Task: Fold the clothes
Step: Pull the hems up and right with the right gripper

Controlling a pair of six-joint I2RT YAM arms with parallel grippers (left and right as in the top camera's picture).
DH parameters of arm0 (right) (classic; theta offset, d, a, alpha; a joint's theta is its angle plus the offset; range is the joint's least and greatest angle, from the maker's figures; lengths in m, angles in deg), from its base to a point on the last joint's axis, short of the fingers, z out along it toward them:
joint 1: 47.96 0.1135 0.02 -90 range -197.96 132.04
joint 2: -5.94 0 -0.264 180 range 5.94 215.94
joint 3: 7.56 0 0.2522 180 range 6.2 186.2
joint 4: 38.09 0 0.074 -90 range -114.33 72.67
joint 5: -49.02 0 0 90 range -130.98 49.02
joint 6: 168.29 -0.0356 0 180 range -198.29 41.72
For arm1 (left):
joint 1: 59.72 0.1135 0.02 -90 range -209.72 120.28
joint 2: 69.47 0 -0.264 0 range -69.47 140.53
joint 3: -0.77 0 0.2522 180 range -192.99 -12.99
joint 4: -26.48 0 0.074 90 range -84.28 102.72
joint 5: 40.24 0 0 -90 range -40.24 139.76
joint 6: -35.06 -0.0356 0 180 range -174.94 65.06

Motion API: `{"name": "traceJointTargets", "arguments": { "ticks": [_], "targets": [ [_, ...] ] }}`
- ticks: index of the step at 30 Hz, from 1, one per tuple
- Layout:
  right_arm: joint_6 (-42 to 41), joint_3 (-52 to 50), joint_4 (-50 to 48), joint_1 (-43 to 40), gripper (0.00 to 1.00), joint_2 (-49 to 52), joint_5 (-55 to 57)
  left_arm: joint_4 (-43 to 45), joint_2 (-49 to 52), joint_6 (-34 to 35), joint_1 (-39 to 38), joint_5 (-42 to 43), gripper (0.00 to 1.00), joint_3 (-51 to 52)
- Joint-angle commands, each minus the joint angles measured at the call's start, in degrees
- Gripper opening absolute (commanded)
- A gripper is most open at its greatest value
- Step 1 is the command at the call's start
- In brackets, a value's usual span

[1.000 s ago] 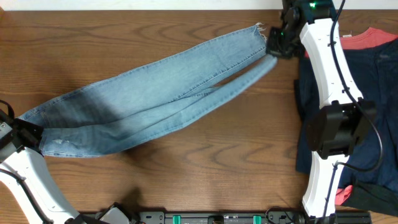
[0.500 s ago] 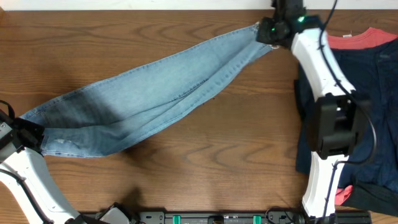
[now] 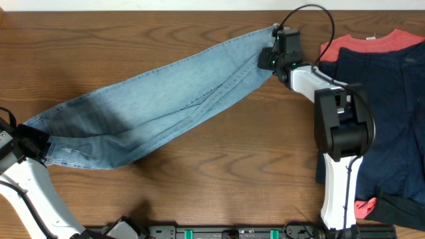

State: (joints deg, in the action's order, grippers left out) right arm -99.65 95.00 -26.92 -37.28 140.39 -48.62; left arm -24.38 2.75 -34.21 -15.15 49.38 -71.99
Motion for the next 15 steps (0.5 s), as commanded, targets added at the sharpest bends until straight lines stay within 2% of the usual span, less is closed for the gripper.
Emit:
{"name": "traceJointTargets", "arguments": {
  "ticks": [1,7,11,15],
  "targets": [
    [-1.3,-1.6,3.8,0.6,0.01,5.2,-2.8,-0.2,-0.7,-0.8,0.1,1.1,0.06,-2.0],
    [3.7,-1.6,22.3,0.6,0.01,0.9,-1.2,-0.1,-0.8,-2.3,0.1,-0.2,0.06,-2.0],
    [3.6,-1.6,39.5,0.8,0.01,-6.3,7.0,-0.2,-1.1,-2.3,0.1,-5.2,0.06,-2.0],
    [1.0,-1.6,51.4,1.0,0.01,-13.5,14.3,-0.2,-2.6,-2.8,0.2,-7.5,0.06,-2.0]
  ]
}}
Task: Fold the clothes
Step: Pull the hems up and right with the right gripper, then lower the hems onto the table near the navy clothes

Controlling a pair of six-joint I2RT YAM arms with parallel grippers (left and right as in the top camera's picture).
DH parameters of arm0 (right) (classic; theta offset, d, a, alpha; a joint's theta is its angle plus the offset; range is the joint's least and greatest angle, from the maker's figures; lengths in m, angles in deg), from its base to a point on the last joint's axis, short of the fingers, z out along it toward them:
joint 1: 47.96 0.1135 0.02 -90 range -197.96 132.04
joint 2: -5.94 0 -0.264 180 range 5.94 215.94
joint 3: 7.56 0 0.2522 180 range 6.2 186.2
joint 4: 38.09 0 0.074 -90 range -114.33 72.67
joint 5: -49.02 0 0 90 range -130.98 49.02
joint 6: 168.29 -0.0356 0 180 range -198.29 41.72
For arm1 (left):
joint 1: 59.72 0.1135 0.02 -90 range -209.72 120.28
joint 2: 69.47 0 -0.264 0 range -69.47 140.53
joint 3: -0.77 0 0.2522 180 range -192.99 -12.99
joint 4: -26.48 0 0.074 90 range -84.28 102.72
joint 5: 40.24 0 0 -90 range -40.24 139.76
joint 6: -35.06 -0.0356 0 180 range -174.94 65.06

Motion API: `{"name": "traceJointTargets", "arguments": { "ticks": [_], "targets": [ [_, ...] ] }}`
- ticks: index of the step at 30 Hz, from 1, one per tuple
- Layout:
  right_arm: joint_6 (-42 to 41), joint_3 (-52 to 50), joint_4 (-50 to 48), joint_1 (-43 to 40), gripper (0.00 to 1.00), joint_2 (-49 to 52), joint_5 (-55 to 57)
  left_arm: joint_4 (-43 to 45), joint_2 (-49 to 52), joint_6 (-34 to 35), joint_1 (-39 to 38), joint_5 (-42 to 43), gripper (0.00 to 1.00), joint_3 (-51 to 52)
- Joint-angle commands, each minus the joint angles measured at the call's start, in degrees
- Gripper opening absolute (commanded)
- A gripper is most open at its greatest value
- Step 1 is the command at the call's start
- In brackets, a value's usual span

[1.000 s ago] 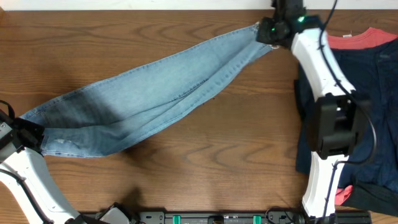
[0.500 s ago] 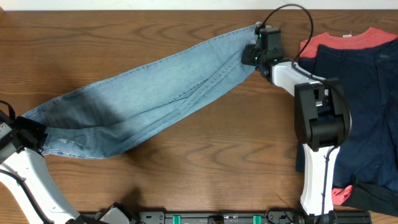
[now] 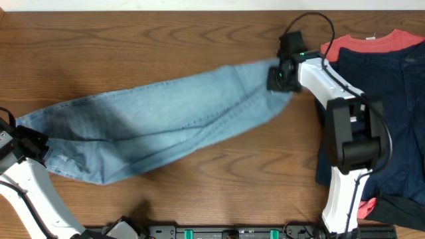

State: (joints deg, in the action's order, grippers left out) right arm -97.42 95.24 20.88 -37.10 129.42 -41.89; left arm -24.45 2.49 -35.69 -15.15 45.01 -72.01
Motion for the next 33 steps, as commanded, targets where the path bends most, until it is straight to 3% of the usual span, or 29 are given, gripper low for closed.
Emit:
{"name": "traceJointTargets", "arguments": {
  "ticks": [1,16,22,33],
  "targets": [
    [-2.0,-1.8,5.7,0.8,0.01,-4.3,8.5,-0.1,-2.8,-1.3,0.1,-3.7,0.06,-2.0],
    [-4.0,-1.7,26.5,-10.3,0.01,-30.3,7.3,0.4,-5.8,-1.6,0.1,-6.5,0.06,-3.0],
    [-4.0,-1.8,33.3,-12.8,0.01,-30.9,6.5,0.8,-5.7,-1.6,0.1,-6.5,0.06,-3.3],
    [-5.0,-1.9,27.8,-12.7,0.01,-28.3,-0.7,-4.3,-1.7,-1.3,0.1,-8.0,0.06,-3.3]
  ]
}}
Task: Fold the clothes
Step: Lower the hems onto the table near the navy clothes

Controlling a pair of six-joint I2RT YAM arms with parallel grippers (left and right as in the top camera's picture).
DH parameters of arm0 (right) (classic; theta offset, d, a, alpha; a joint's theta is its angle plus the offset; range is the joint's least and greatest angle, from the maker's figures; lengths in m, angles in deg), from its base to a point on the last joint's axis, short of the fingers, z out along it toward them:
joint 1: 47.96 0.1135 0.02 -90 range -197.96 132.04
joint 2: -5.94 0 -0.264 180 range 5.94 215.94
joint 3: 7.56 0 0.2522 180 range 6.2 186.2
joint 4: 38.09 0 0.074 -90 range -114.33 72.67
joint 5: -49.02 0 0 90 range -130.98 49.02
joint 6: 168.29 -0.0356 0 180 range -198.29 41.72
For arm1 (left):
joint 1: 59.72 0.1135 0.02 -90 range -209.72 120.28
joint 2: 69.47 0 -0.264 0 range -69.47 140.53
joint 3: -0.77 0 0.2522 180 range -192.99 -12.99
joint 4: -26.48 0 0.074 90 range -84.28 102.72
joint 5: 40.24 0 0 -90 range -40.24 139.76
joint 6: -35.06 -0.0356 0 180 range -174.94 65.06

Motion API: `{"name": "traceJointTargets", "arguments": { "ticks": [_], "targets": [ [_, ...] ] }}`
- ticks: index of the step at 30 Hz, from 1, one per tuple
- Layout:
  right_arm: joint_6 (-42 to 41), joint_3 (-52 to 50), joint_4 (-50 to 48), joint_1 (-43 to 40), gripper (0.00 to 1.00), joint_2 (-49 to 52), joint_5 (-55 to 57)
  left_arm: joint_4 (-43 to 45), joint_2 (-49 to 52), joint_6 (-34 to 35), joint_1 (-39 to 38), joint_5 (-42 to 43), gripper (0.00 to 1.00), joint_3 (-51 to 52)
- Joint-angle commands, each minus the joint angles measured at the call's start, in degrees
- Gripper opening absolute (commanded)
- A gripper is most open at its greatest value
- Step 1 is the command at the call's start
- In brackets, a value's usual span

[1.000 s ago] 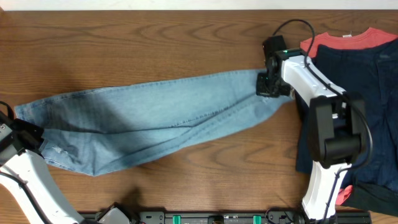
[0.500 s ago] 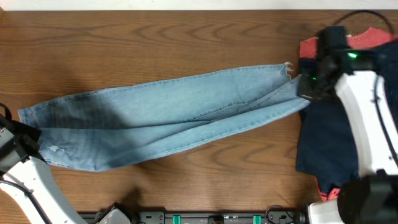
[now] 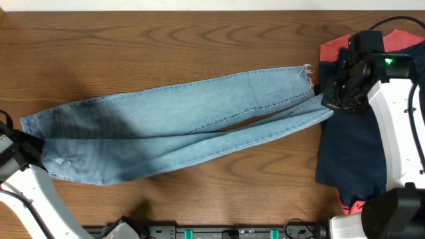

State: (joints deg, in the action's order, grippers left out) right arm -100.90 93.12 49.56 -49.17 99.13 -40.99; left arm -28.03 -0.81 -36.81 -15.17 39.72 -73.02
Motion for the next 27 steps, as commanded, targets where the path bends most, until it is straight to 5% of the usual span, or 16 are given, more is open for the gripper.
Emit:
{"name": "traceJointTargets", "arguments": {
  "ticks": [1,10,14,22,27],
  "targets": [
    [-2.3,0.3,-1.2,-0.7,0.01,2.9,-1.6,-0.9,2.0,-0.1,0.2,-2.7,0.06,-2.3],
    [-2.9,0.3,-2.6,-0.7,0.01,6.9,-1.6,-5.9,2.5,0.7,0.2,-3.3,0.22,-2.3],
    [-2.9,0.3,-3.0,-0.7,0.01,6.9,-1.5,-8.1,2.6,3.0,1.1,-4.2,0.1,-2.2],
    [-2.9,0.3,-4.5,-0.7,0.01,6.9,-1.5,-10.7,7.4,3.8,2.4,-3.9,0.16,-1.9],
    [-0.4,0.3,-6.1,-0.7,0.01,6.9,-1.6,-12.3,12.3,8.1,4.1,-4.0,0.06,-0.2]
  ]
}}
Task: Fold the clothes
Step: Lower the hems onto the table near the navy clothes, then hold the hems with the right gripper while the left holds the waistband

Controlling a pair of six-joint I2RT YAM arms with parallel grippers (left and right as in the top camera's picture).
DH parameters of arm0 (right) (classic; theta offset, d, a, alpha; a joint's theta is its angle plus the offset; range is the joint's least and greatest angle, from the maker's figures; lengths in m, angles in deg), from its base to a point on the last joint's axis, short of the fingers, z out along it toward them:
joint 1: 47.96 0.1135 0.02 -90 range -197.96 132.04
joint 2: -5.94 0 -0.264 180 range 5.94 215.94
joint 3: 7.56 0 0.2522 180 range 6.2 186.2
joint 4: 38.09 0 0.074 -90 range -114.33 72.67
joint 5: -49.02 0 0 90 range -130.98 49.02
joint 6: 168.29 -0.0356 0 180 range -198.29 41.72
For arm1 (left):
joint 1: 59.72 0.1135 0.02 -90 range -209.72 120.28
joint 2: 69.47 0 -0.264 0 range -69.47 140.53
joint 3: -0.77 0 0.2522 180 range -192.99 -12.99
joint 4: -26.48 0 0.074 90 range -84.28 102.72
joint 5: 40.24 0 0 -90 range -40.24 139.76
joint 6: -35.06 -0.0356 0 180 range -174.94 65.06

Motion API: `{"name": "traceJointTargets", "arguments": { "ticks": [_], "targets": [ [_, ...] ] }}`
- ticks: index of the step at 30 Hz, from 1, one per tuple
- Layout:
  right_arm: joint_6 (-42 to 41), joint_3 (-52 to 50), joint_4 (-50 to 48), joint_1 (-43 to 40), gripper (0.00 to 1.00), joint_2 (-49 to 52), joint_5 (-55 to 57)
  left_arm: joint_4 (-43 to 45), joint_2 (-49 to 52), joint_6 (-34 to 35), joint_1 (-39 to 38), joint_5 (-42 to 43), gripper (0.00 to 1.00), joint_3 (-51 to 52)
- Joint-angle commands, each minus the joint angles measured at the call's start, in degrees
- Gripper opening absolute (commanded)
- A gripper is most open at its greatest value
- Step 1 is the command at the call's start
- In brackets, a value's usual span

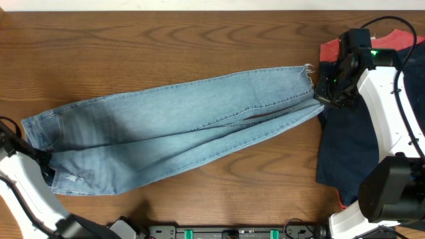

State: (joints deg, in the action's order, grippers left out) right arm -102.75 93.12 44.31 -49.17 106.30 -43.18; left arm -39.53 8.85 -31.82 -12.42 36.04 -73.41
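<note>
A pair of light blue jeans (172,126) lies stretched across the table, waist at the left, both legs running right. The upper leg's frayed hem (307,74) lies flat. My right gripper (323,95) is shut on the lower leg's hem at the edge of the clothes pile. My left gripper (44,171) sits at the waist's near corner, largely covered by denim, and looks shut on the waistband.
A pile of clothes lies at the right: a red shirt (332,50) under a navy garment (348,146), with my right arm (385,113) across it. The arm bases and a black rail (232,232) run along the front edge.
My right gripper has shifted a little left and back with the lower hem, closing the gap between the legs. My left arm has dropped toward the front edge, and the waist lies lower.
First the jeans lay diagonally, my right gripper holding the hems at the far middle and my left at the waist. The hems then came down and right. By 0.9 s ago they reached the clothes pile, jeans almost level, as now.
</note>
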Motion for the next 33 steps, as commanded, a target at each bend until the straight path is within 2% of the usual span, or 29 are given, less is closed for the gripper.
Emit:
{"name": "traceJointTargets", "arguments": {
  "ticks": [1,2,3,4,9,19,24,27,33],
  "targets": [
    [3.0,0.3,-1.3,-0.6,0.01,-0.3,0.6,-1.2,3.7,3.8,2.1,-0.3,0.06,0.4],
    [4.4,0.3,-1.6,-0.6,0.01,-0.3,0.6,-1.8,4.9,4.2,3.1,-0.3,0.13,0.4],
    [5.2,0.3,-1.6,-0.5,0.01,-0.3,0.6,-2.4,5.9,4.2,4.0,-0.3,0.3,0.4],
    [5.5,0.3,-1.6,-0.5,0.01,-0.3,0.6,-3.0,6.9,4.2,5.1,-0.3,0.37,0.4],
    [5.5,0.3,-2.8,-0.5,0.01,-0.3,0.7,-4.0,8.9,4.3,10.4,1.7,0.56,0.4],
    [5.5,0.3,-4.2,-1.0,0.01,-0.3,0.7,-2.5,9.5,4.3,14.8,1.6,0.59,3.3],
    [5.4,0.3,-4.2,-1.0,0.01,-0.3,0.7,3.3,9.5,4.9,18.3,1.0,0.59,10.1],
    [5.4,0.3,-4.7,-1.0,0.01,-0.3,0.7,7.8,9.5,4.8,21.3,3.7,0.59,13.5],
    [5.4,0.3,-5.1,-1.0,0.01,-0.3,0.7,11.9,9.5,4.0,24.6,4.9,0.57,14.4]
  ]
}}
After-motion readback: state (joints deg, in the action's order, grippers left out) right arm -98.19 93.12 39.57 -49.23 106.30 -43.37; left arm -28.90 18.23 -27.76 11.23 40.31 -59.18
